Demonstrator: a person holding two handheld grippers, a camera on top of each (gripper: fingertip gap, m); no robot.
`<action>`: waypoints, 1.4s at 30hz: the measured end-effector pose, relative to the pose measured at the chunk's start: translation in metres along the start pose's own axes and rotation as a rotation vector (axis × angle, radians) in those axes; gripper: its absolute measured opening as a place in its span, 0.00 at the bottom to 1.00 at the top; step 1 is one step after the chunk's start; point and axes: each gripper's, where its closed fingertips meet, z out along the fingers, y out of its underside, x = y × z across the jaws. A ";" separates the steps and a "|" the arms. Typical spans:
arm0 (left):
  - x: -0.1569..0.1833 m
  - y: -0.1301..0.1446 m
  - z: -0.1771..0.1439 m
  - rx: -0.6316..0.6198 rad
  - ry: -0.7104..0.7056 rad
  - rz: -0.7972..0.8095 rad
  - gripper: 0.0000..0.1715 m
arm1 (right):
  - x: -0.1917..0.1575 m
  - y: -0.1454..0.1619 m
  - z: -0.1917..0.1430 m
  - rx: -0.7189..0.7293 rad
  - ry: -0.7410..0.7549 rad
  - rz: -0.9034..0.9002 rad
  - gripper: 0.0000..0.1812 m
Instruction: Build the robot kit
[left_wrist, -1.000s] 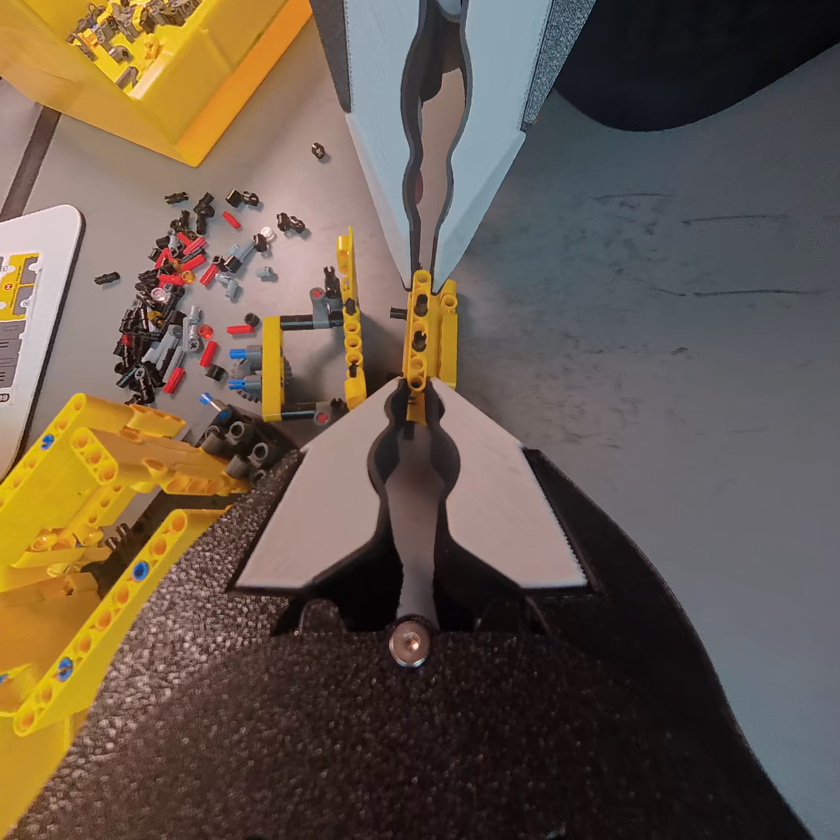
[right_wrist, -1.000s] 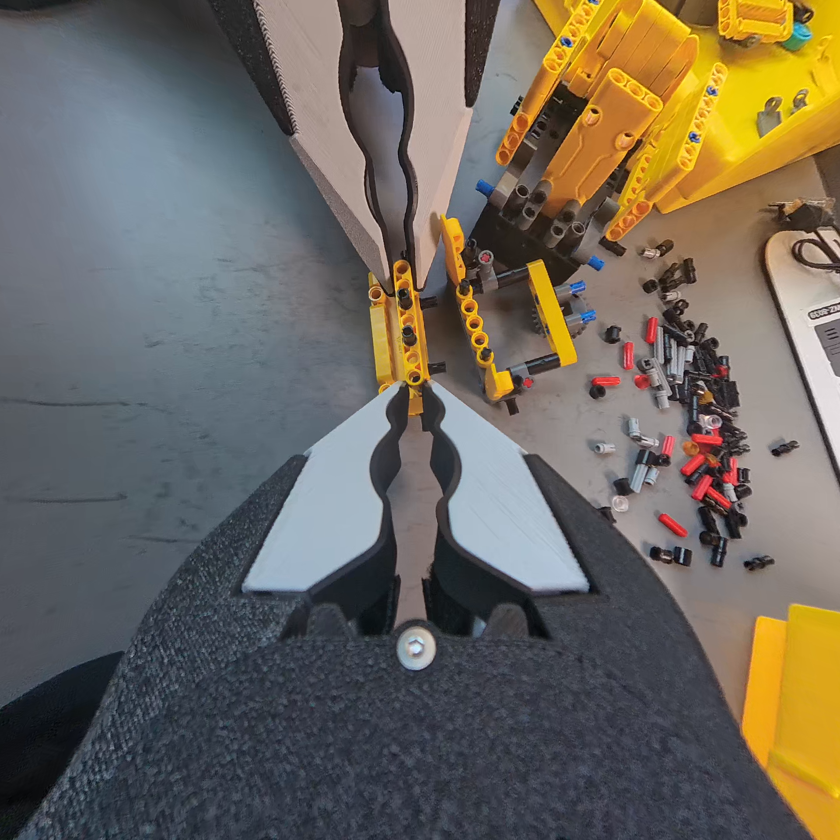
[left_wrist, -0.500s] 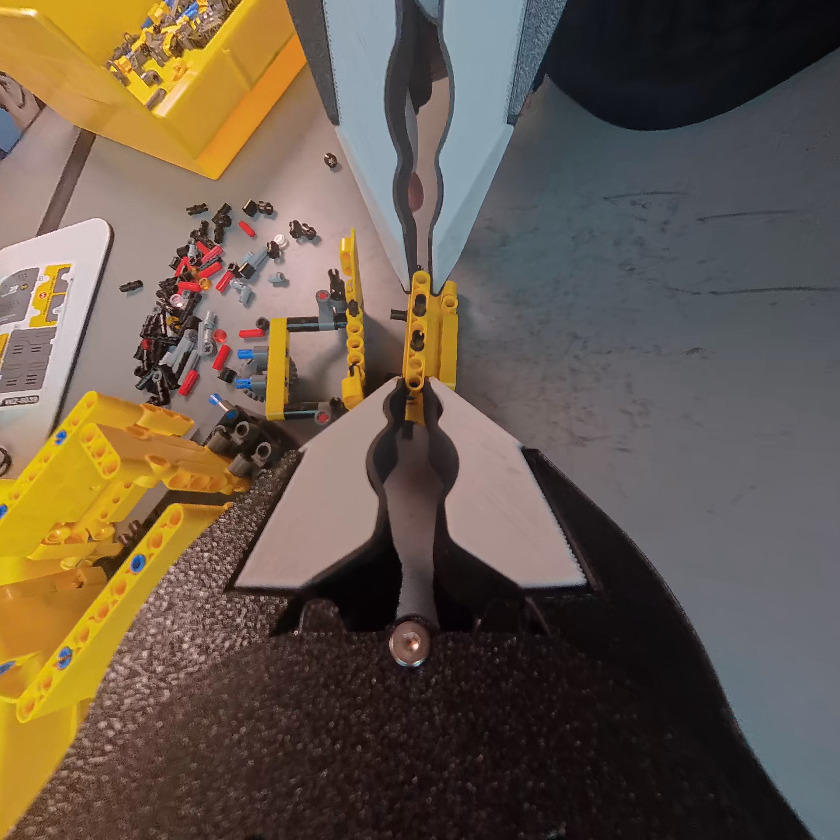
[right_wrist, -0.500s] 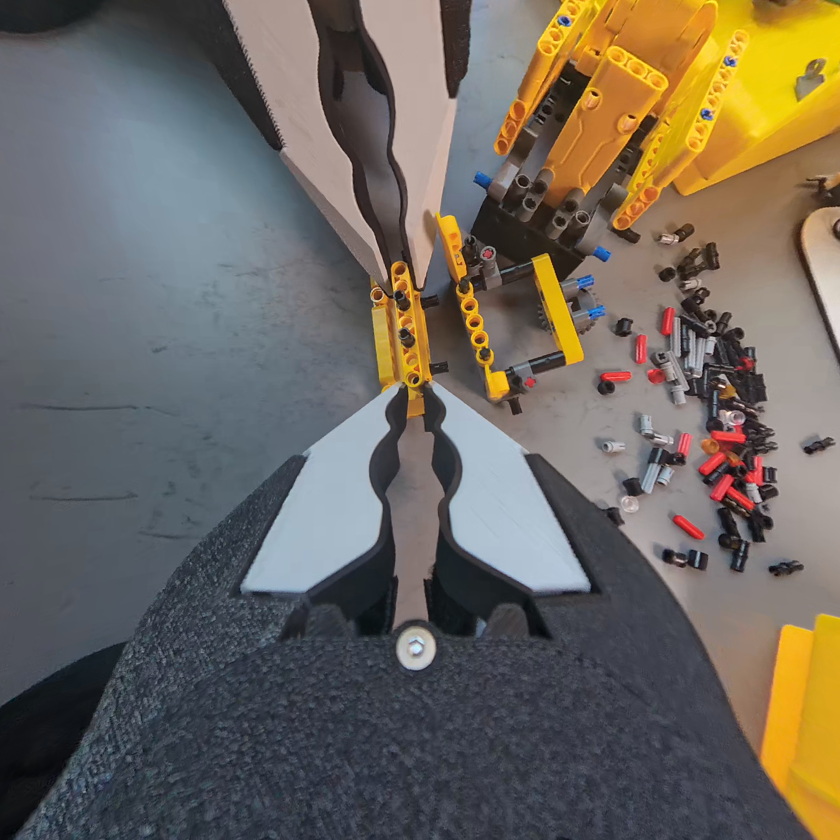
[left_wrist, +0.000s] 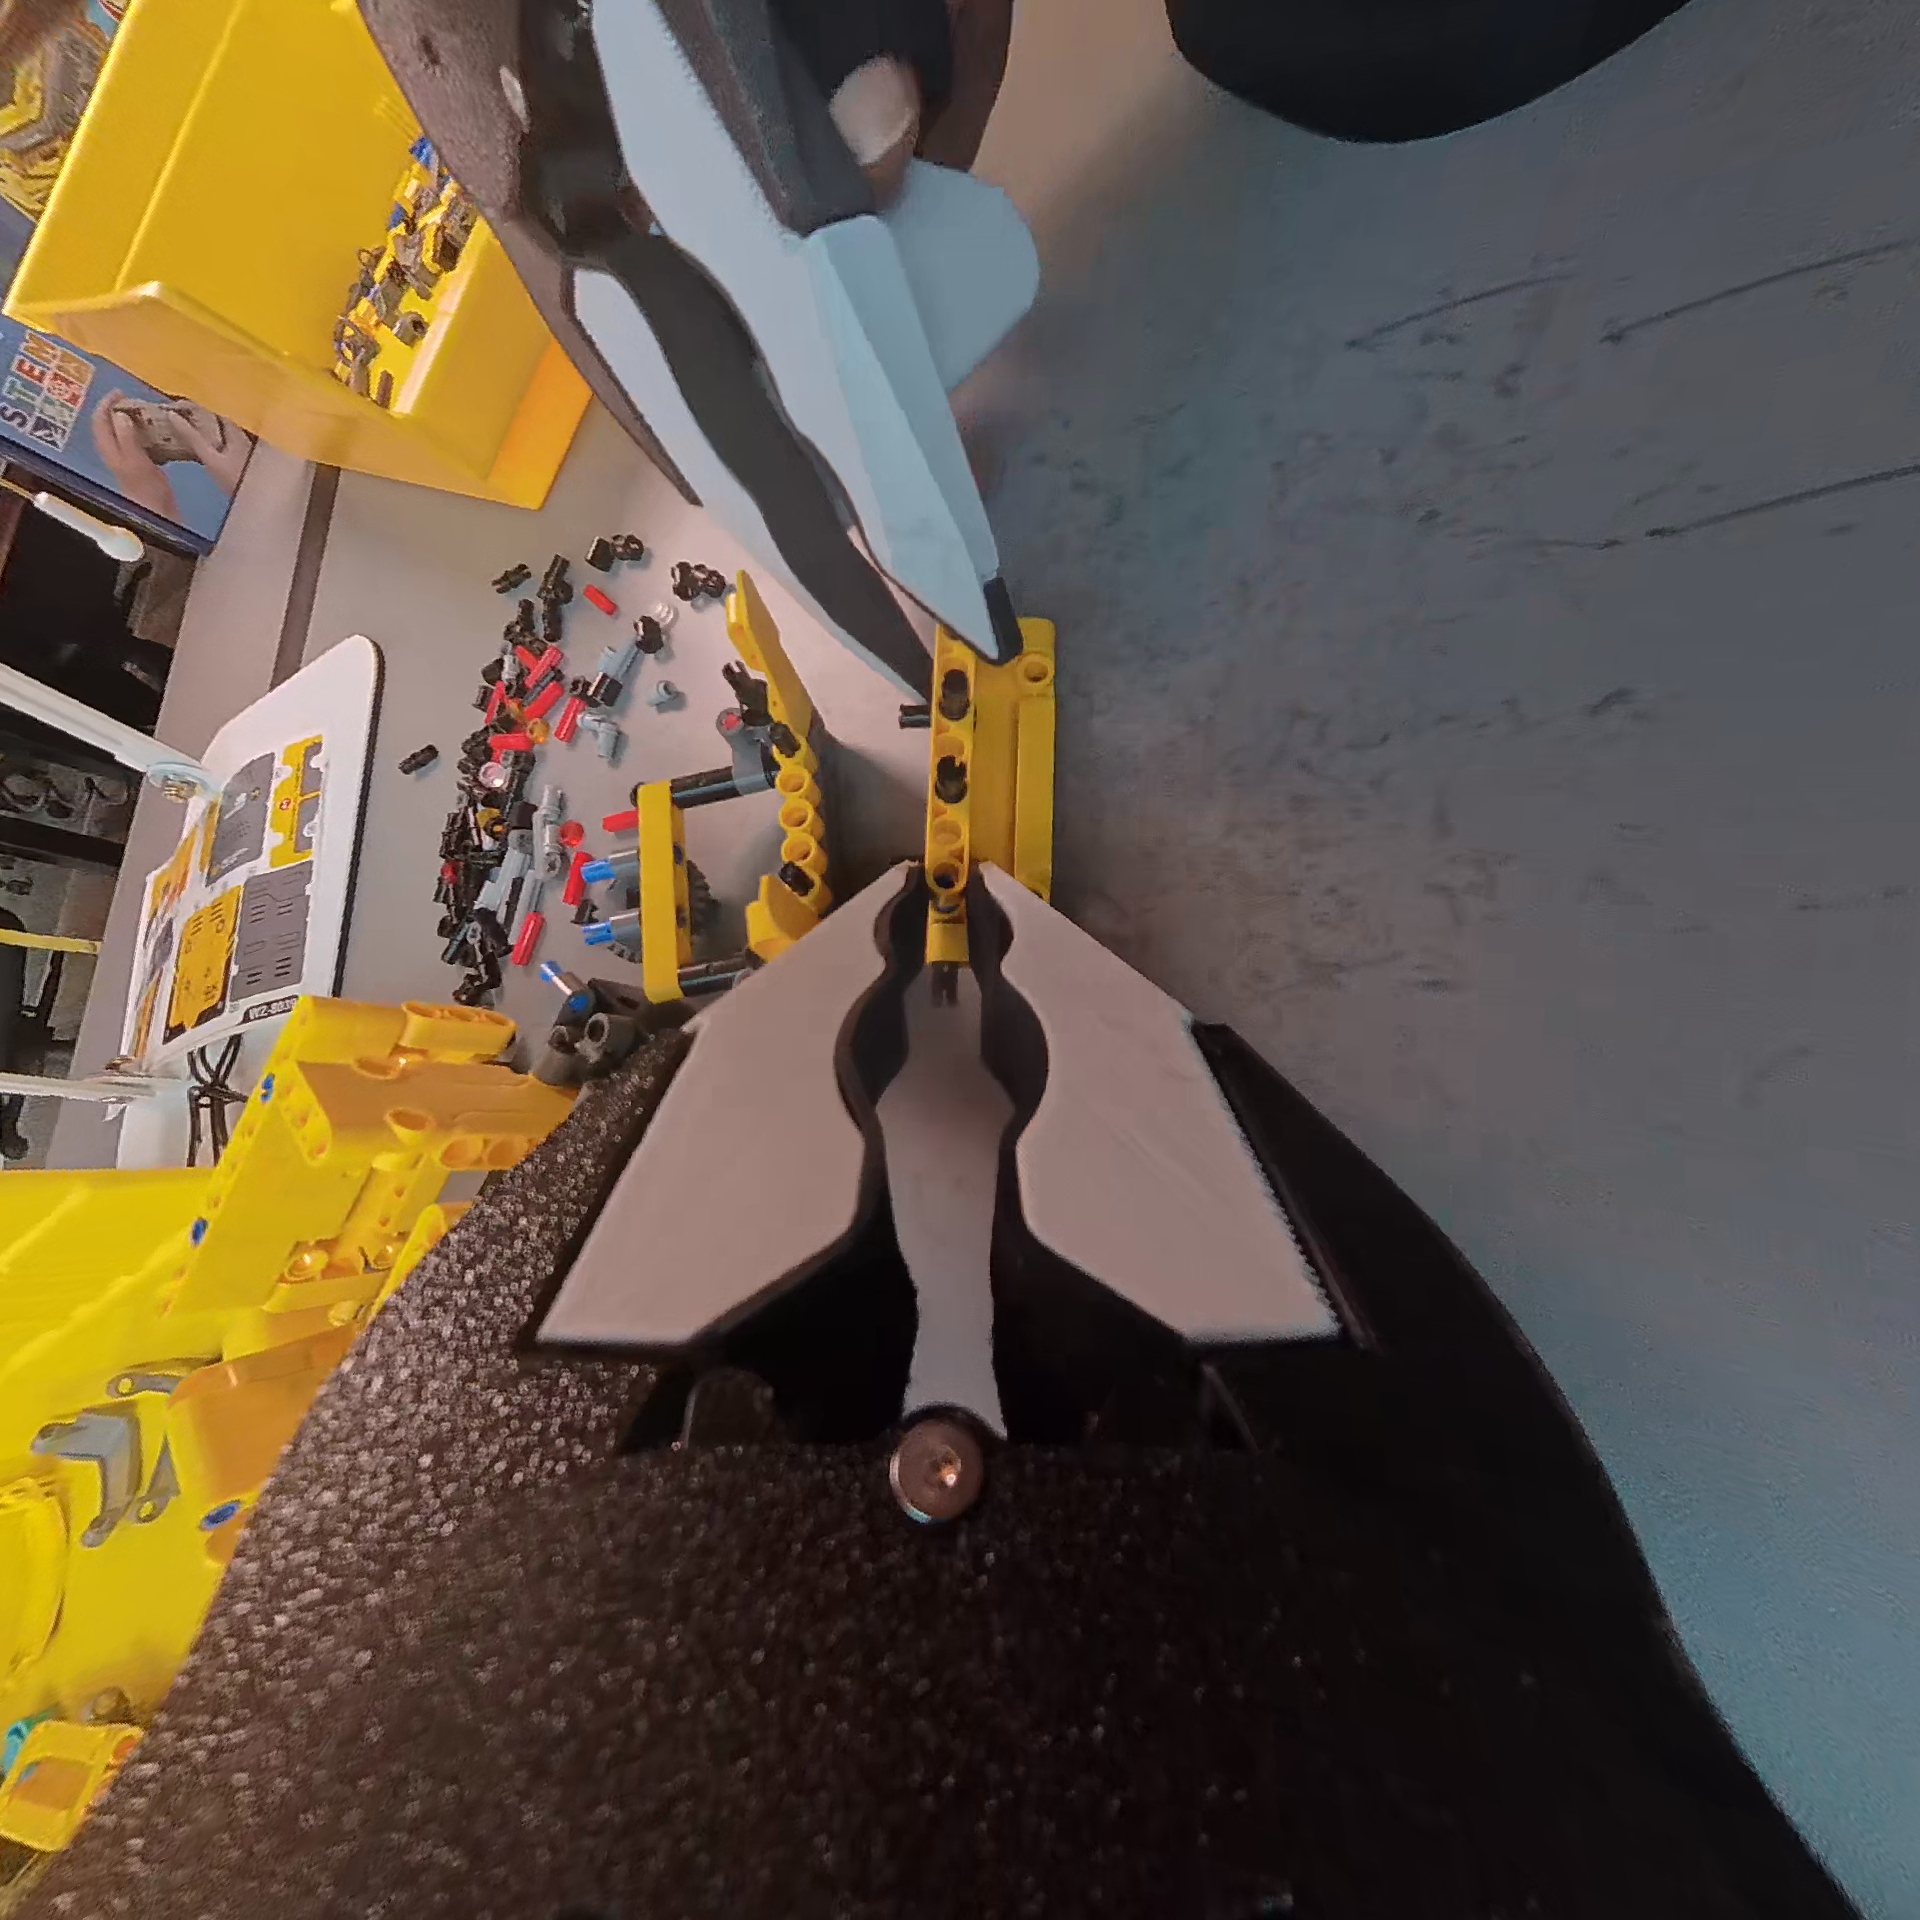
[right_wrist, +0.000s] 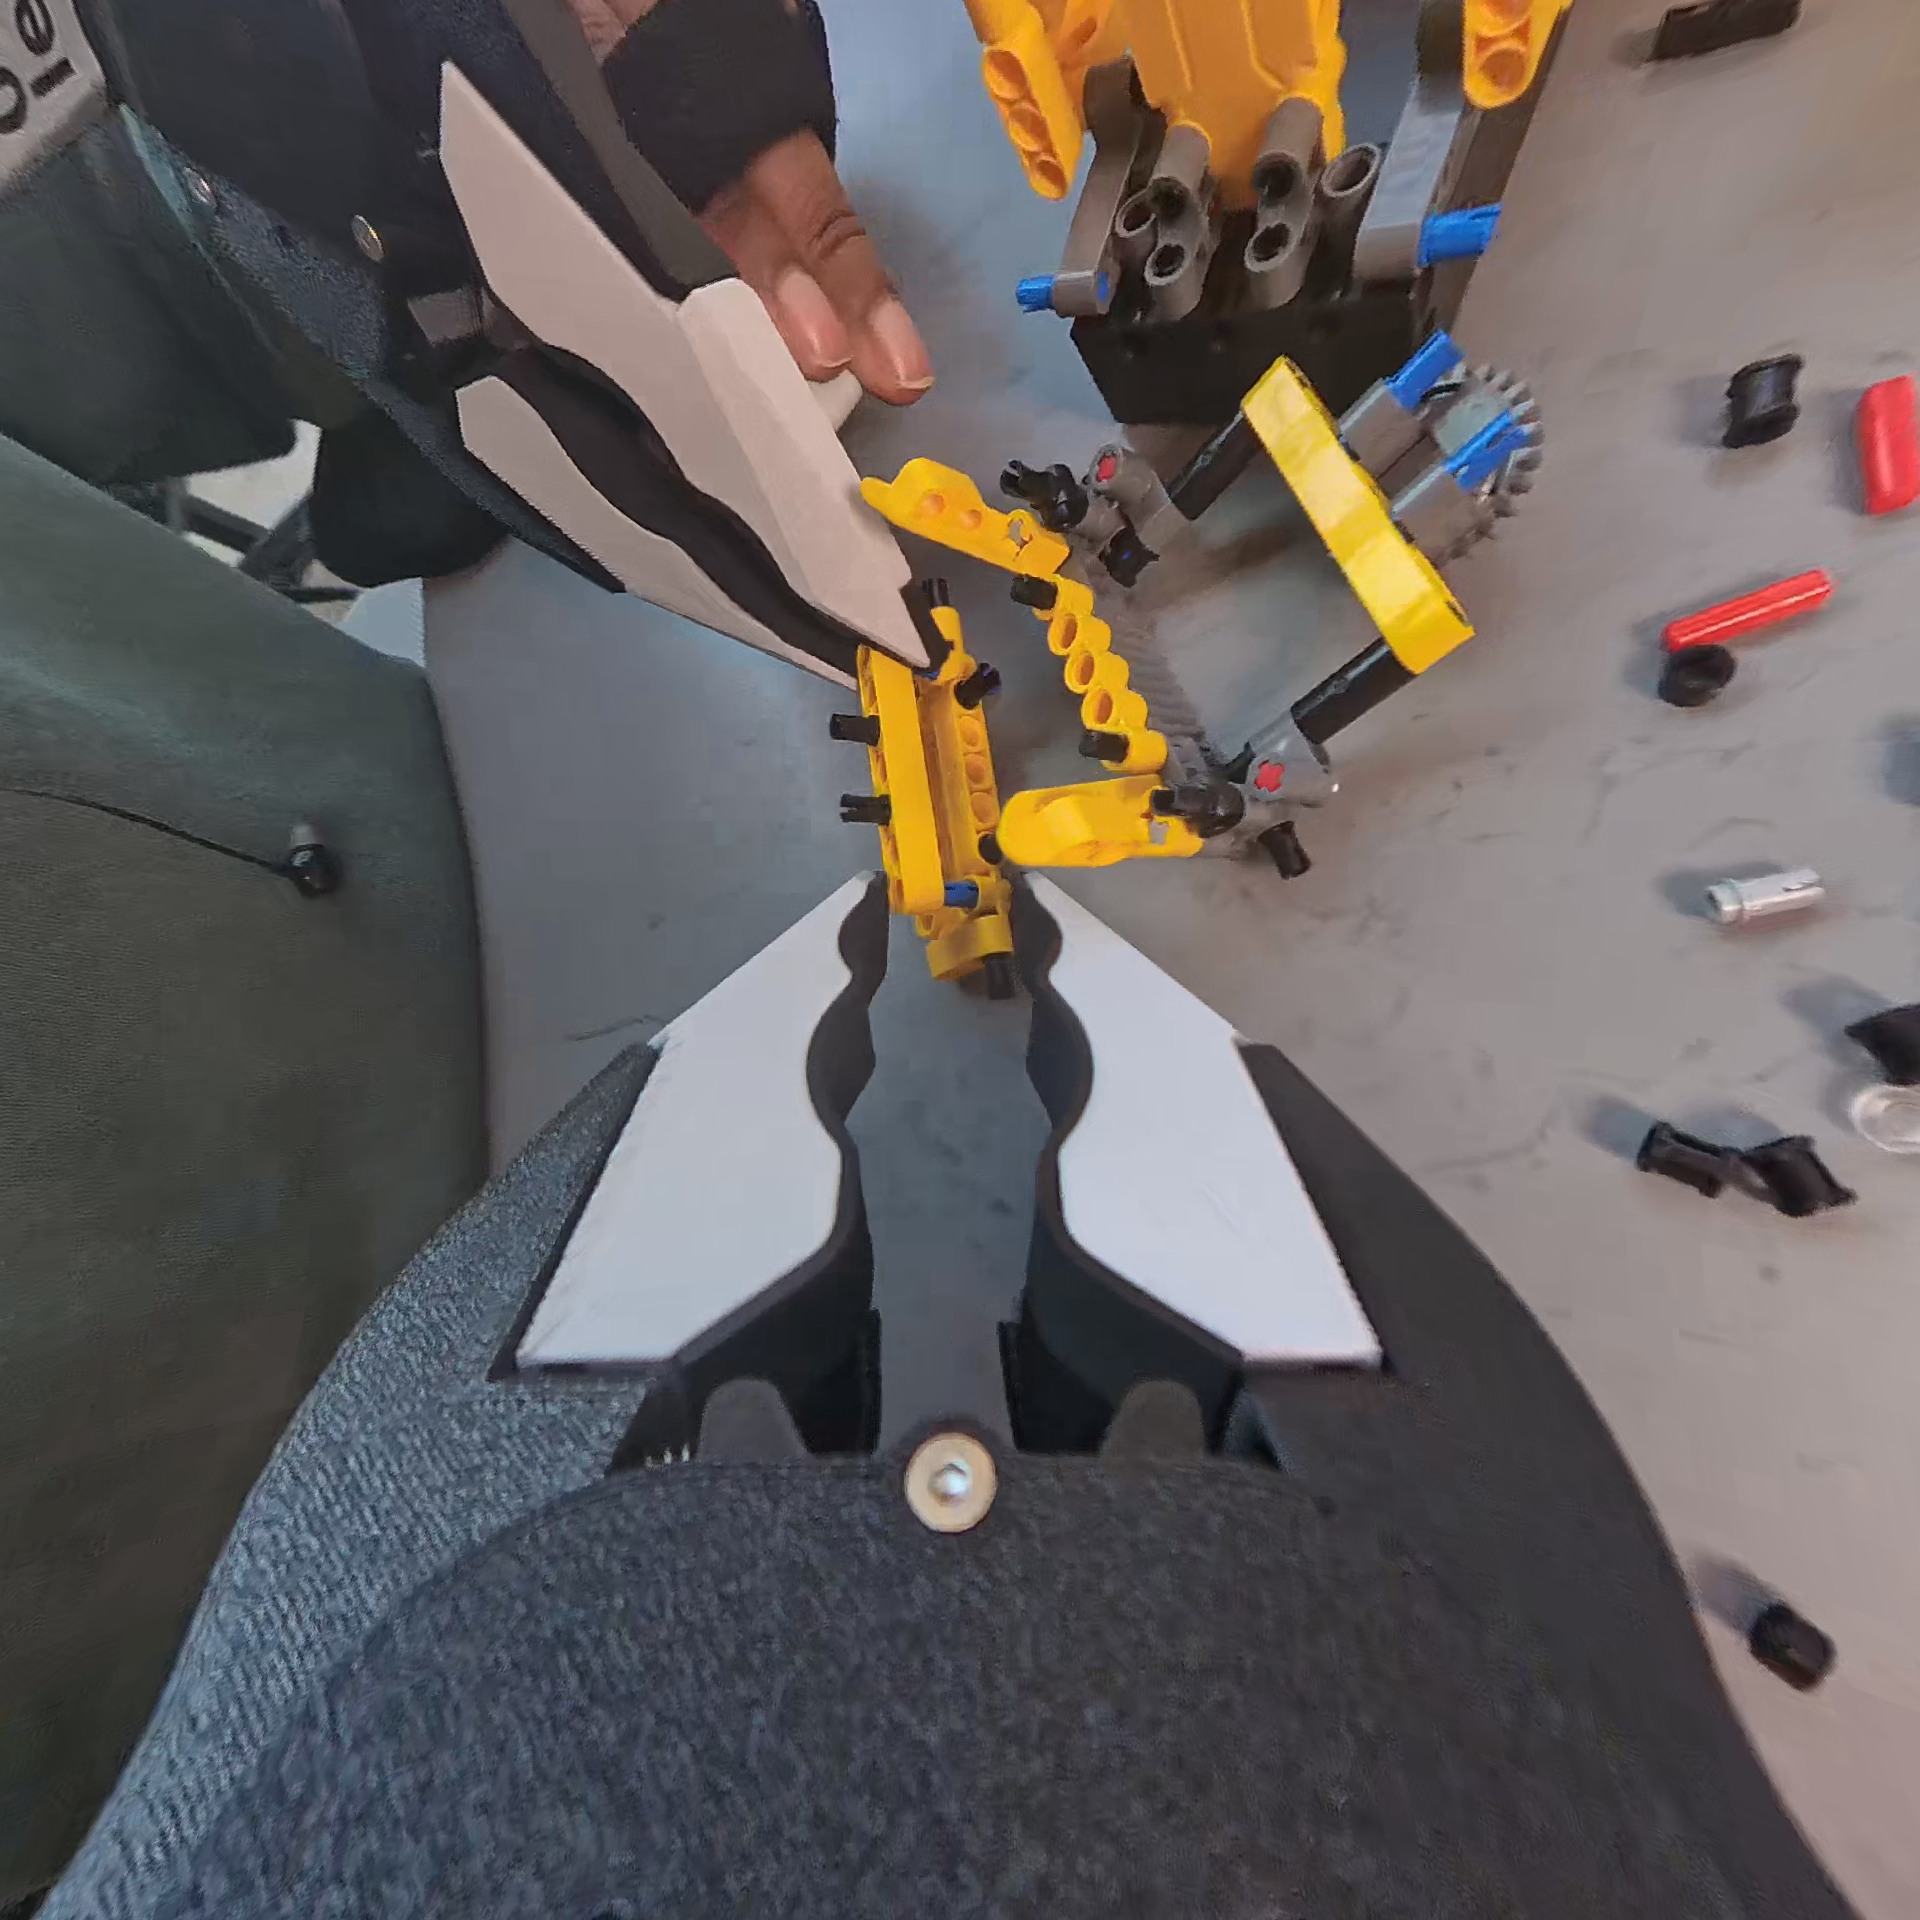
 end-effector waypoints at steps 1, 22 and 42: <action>0.000 0.000 0.000 0.000 0.004 -0.005 0.04 | 0.000 0.000 0.000 -0.014 -0.034 0.032 0.13; 0.014 -0.006 -0.006 0.047 0.208 -0.231 0.04 | -0.018 -0.003 -0.011 0.018 -0.003 -0.279 0.13; 0.013 -0.008 -0.003 0.014 0.166 -0.203 0.04 | -0.016 0.003 -0.005 -0.099 0.406 -0.717 0.07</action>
